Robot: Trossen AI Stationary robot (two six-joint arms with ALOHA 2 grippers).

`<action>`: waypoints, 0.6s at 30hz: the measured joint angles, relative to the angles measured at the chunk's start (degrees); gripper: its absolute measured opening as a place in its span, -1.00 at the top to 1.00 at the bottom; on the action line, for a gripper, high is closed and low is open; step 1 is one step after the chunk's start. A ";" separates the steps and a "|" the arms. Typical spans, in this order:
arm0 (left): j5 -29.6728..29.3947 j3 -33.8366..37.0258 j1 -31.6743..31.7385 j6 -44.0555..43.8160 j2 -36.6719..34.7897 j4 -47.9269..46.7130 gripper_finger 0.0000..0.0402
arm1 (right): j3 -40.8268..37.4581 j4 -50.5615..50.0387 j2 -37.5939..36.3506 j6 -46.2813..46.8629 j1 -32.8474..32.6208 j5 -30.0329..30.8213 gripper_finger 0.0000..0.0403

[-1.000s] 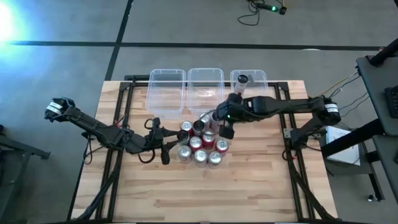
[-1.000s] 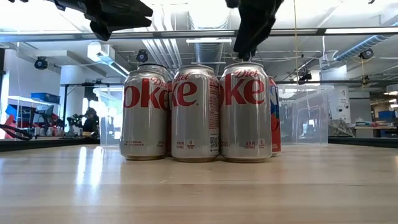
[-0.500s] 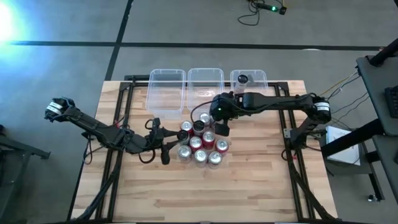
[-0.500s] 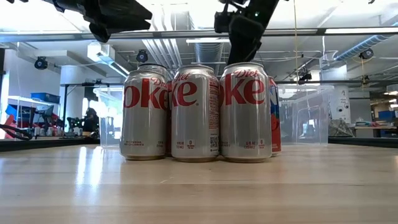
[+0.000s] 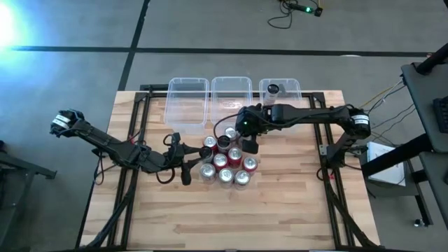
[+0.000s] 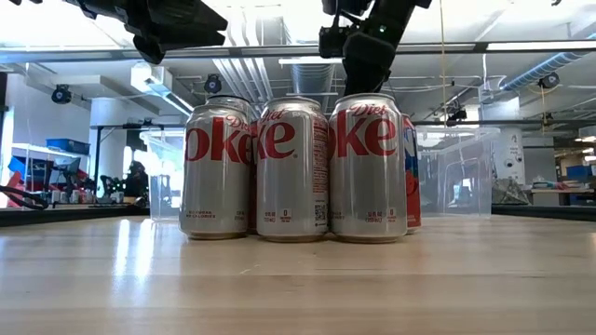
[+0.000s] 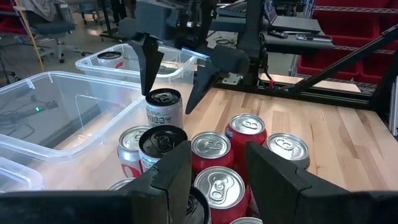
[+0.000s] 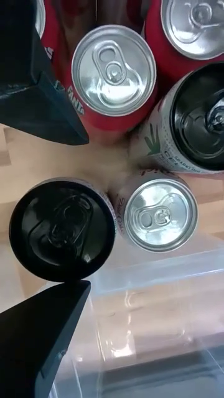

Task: Sort soda cans
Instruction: Put the top white-pink soda can into the right transparent bin

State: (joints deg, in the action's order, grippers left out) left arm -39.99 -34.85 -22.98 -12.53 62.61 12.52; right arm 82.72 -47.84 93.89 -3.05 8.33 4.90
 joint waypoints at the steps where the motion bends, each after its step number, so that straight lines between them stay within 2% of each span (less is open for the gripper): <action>1: 0.00 0.00 0.00 0.00 0.00 0.02 0.33 | 0.00 -0.25 0.00 0.21 0.21 -0.83 -0.81; 12: 0.00 0.00 -0.02 0.00 0.00 0.02 0.33 | 0.00 -2.72 0.06 2.57 0.23 -2.34 -0.81; 18: 0.00 0.00 0.00 0.01 0.00 0.04 0.33 | 0.00 -2.64 2.71 6.61 0.23 -1.91 -0.81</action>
State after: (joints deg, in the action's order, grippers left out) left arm -39.99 -34.85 -22.98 -12.52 62.61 12.56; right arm 82.72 -50.48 96.60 3.56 8.56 2.98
